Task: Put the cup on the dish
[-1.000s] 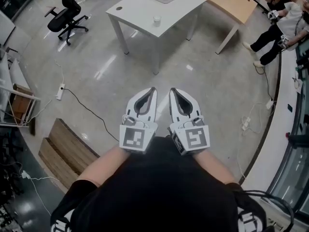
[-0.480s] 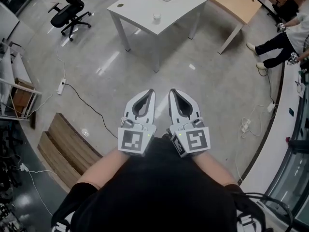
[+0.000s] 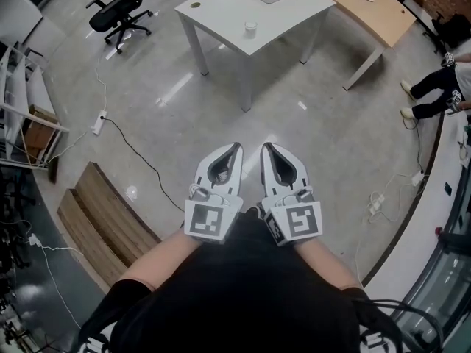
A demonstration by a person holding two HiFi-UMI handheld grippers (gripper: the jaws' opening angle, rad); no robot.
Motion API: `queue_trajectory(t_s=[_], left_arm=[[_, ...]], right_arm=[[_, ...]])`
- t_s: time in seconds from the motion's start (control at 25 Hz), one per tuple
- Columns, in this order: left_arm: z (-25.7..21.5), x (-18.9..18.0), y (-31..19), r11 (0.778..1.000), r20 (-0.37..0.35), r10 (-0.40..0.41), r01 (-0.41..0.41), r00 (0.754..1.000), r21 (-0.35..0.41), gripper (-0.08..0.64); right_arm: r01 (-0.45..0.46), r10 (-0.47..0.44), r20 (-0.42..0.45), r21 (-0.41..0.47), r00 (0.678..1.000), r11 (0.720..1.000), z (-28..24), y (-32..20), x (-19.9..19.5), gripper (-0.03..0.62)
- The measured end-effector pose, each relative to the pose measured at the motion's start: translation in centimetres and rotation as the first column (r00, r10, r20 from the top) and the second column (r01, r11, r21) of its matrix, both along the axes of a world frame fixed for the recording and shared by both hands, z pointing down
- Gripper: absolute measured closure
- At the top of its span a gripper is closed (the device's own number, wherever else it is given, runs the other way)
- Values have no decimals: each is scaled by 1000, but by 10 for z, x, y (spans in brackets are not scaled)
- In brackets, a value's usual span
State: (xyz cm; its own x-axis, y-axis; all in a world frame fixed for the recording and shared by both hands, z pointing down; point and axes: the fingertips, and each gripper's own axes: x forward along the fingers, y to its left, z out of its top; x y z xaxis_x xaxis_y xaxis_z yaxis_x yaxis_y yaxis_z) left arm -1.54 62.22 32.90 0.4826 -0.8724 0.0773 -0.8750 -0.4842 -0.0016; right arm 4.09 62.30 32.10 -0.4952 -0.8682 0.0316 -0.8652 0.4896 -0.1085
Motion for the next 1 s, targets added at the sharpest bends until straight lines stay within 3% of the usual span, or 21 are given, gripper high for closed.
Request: queue_trajectory(t_s=[0.52,1.0], left_arm=[[27,-21,-146,996,-59,55,-59,997,-73,555],[20,-83,-264,994,-78,83,-88,994,-63,555]], right_arm=[[-62,54,-74,-107,996,992,33,-141,-24,578],[-52,44,-107,-69,993,996,20,-259,-92,578]])
